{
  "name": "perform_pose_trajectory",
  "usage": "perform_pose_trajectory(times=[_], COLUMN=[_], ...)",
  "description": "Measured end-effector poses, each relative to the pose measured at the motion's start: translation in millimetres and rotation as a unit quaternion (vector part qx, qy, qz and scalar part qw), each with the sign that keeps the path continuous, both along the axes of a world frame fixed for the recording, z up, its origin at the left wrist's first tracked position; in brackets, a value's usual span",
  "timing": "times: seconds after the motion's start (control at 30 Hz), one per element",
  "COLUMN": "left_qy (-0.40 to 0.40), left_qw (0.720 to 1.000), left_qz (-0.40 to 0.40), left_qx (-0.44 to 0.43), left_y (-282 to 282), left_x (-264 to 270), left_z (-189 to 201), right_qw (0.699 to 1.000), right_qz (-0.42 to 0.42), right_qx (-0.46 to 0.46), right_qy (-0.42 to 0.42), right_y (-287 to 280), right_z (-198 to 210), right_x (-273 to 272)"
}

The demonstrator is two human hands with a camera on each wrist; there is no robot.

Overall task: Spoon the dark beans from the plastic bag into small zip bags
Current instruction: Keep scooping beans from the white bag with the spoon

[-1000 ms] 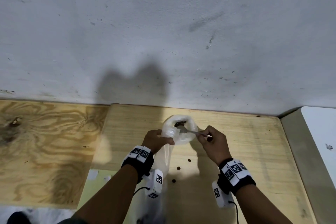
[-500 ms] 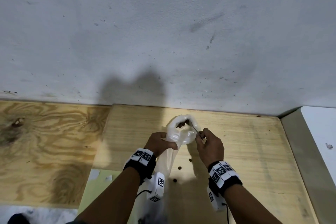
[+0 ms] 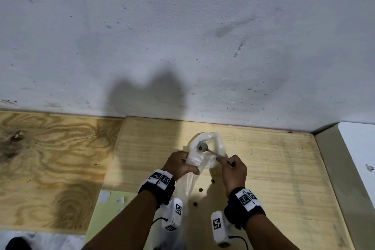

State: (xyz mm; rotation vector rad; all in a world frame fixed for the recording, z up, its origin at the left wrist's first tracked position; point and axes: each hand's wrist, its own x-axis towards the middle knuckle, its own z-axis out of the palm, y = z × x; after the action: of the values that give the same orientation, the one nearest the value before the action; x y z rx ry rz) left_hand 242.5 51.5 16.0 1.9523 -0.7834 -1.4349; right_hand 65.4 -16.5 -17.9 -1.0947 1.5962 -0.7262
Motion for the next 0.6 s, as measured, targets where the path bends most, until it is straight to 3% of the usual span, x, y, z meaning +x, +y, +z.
perform_pose_trajectory(times=[0.2,0.6], left_qy=[-0.002,-0.083], left_qw=[1.000,0.996], left_qz=[-0.002,0.007], left_qx=[0.007,0.002], left_y=[0.5,3.5], left_x=[6.1,-0.6], left_z=[-3.5,-7.4], right_qw=[0.990,0.989], right_qz=[-0.053,-0.021], right_qx=[0.100,0.040], right_qy=[-0.089,-0.142], right_y=[-8.2,-24.4], right_z=[-1.5,36.8], right_x=[-3.5,-48.9])
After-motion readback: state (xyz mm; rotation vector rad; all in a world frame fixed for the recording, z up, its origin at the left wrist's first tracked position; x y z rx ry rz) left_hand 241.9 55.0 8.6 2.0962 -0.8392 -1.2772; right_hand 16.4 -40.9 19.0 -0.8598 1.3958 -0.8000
